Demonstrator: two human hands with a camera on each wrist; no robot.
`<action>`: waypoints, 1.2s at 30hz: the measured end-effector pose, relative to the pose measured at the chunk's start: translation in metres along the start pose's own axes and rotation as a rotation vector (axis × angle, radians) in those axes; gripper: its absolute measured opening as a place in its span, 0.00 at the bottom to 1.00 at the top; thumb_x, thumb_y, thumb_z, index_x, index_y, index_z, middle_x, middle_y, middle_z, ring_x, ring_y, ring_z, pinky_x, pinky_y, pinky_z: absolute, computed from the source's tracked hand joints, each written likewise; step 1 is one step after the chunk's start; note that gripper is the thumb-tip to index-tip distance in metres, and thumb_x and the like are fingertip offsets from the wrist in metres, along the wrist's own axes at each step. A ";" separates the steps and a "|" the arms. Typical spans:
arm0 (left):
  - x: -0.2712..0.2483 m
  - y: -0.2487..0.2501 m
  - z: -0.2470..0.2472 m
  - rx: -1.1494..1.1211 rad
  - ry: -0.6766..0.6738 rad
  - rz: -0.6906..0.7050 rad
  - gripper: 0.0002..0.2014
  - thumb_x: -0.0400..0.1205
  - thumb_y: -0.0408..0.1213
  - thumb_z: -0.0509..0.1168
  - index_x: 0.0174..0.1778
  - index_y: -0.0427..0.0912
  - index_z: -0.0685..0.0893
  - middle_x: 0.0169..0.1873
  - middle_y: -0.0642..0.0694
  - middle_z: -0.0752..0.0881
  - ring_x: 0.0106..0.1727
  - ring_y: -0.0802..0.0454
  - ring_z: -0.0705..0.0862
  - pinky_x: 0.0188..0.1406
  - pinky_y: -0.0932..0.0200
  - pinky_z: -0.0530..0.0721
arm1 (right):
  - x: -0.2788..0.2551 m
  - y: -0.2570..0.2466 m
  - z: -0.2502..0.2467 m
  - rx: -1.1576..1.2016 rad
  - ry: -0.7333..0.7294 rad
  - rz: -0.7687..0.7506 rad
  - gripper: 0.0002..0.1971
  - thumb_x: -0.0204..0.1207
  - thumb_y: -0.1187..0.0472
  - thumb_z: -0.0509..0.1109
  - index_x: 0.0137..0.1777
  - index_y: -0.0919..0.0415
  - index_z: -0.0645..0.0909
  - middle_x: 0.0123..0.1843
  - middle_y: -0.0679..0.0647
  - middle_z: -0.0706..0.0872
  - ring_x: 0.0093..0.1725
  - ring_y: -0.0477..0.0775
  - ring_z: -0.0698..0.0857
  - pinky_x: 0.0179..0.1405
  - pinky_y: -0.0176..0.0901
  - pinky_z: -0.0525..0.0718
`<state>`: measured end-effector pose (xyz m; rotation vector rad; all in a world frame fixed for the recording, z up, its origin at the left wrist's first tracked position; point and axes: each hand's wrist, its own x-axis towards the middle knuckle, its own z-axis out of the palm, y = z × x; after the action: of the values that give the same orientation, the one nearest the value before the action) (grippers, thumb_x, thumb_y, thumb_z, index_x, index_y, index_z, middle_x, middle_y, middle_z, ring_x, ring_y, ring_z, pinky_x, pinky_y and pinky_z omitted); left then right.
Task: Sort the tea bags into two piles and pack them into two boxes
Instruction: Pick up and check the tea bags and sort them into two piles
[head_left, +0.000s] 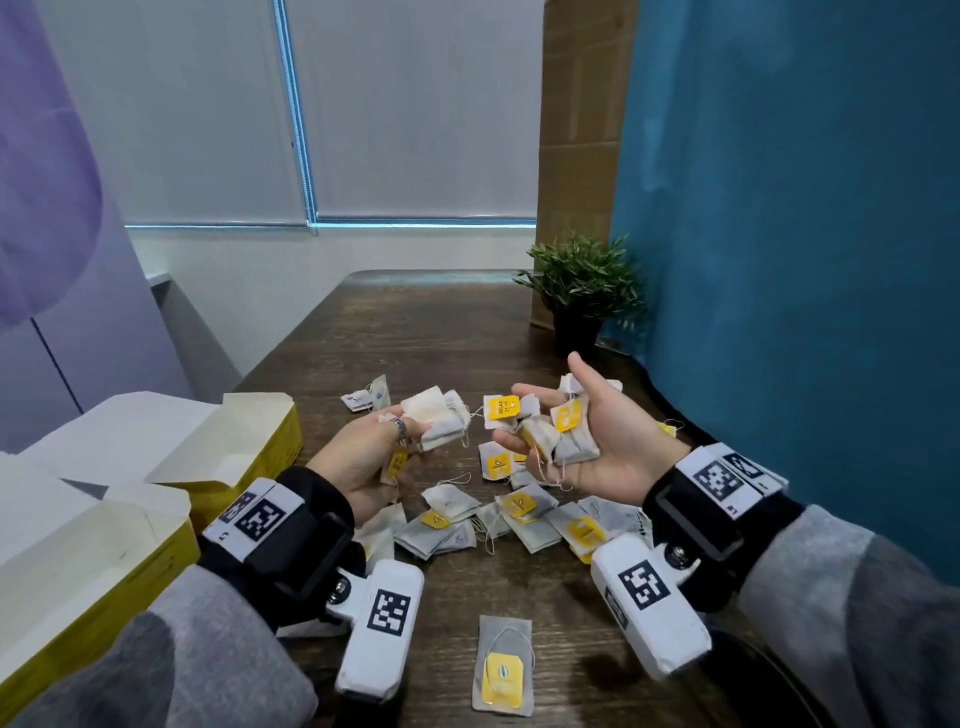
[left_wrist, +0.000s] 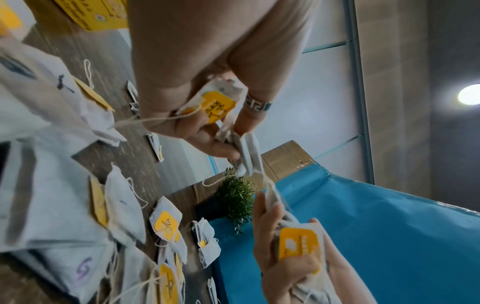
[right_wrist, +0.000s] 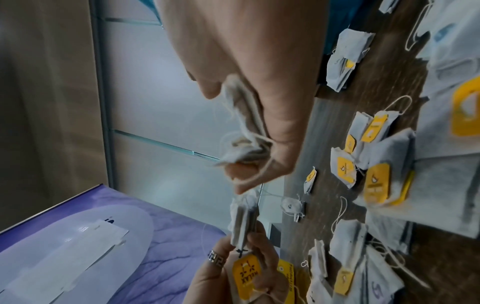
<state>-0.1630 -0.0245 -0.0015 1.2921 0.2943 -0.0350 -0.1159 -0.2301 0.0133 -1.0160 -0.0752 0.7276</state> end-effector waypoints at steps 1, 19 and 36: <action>0.000 0.000 0.000 0.002 0.003 -0.003 0.11 0.82 0.25 0.55 0.41 0.43 0.79 0.20 0.50 0.85 0.15 0.60 0.79 0.09 0.73 0.63 | 0.000 0.000 -0.001 -0.020 -0.009 0.002 0.33 0.78 0.33 0.52 0.68 0.58 0.76 0.62 0.65 0.85 0.47 0.62 0.90 0.33 0.45 0.81; -0.003 0.004 0.002 0.104 0.070 0.005 0.08 0.81 0.27 0.59 0.44 0.45 0.77 0.22 0.50 0.86 0.19 0.59 0.82 0.12 0.71 0.62 | 0.011 0.012 -0.014 -0.112 0.138 -0.038 0.19 0.80 0.71 0.60 0.69 0.56 0.69 0.67 0.62 0.73 0.52 0.61 0.80 0.49 0.59 0.81; 0.046 0.027 0.031 0.164 -0.180 -0.030 0.13 0.82 0.33 0.59 0.60 0.35 0.83 0.50 0.38 0.86 0.37 0.49 0.86 0.43 0.59 0.84 | 0.068 -0.016 0.014 -0.255 0.092 -0.223 0.08 0.75 0.75 0.68 0.52 0.66 0.78 0.38 0.60 0.85 0.23 0.47 0.87 0.18 0.35 0.83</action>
<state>-0.1077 -0.0395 0.0207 1.4368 0.1590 -0.2035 -0.0607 -0.1847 0.0150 -1.2603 -0.2024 0.4740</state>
